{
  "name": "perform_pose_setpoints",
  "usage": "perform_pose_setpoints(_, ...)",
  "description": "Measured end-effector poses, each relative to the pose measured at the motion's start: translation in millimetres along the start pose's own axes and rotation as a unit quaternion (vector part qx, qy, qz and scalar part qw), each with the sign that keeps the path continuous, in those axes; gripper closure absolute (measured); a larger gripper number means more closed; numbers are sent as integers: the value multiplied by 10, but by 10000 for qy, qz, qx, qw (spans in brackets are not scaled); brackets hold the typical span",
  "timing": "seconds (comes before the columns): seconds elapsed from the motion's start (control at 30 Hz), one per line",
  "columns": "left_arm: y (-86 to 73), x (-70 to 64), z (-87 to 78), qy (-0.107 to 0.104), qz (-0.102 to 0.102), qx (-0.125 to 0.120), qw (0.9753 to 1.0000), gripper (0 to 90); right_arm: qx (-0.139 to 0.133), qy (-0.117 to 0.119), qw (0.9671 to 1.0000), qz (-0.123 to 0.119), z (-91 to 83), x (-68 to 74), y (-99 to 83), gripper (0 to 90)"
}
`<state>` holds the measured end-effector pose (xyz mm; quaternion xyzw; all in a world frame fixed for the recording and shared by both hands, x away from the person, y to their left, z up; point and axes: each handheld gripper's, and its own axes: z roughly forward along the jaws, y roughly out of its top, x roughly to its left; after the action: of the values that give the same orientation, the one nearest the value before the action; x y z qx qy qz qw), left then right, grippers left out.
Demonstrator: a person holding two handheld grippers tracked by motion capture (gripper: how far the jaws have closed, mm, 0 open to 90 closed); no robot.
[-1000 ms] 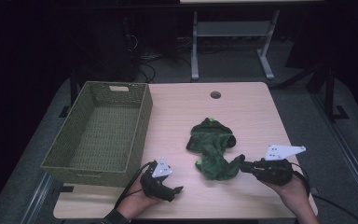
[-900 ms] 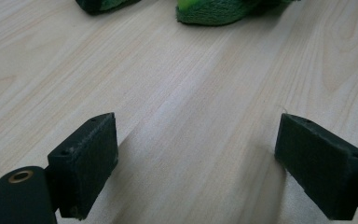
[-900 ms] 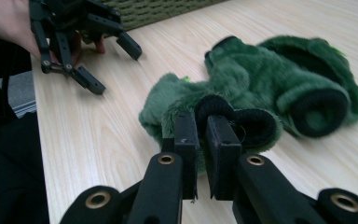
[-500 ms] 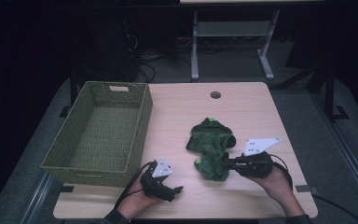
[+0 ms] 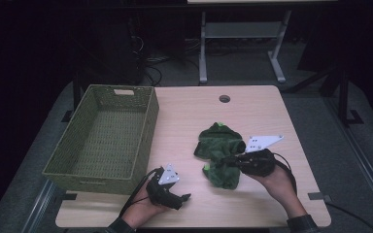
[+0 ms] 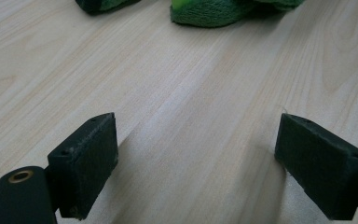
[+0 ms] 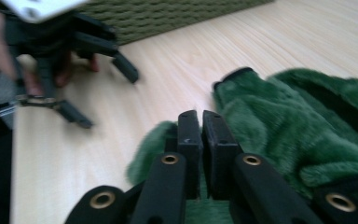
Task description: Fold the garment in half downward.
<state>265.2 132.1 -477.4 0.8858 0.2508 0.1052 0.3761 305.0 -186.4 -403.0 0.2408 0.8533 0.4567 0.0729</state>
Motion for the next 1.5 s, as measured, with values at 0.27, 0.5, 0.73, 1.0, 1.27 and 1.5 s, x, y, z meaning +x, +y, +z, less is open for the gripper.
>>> perform_pose_setpoints(0.27, 0, 2, -3, -6, 11, 17, 10000, 125, 477, 14, 9986, 238, 336, -111, -88, 893)
perform_pose_setpoints(0.5, -1, 0, -2, -6, -3, 12, 10000, 125, 902, 143, 9954, 305, 578, -98, -205, 899)
perform_pose_setpoints(0.73, -1, -1, -2, -1, 0, 18, 10000, 126, 1130, 211, 9921, 510, 620, -110, -246, 900)
perform_pose_setpoints(1.0, 3, 0, -2, -18, 8, 28, 10000, 124, 963, 64, 9938, 552, 554, -108, -226, 801)
perform_pose_setpoints(1.27, 89, -11, -13, -62, 12, 232, 9997, 139, 579, 58, 9958, 703, 313, -149, -182, 641)
perform_pose_setpoints(1.5, 291, 37, -25, -213, -47, -14, 9998, 139, 462, -175, 9965, 678, 169, -182, -104, 530)
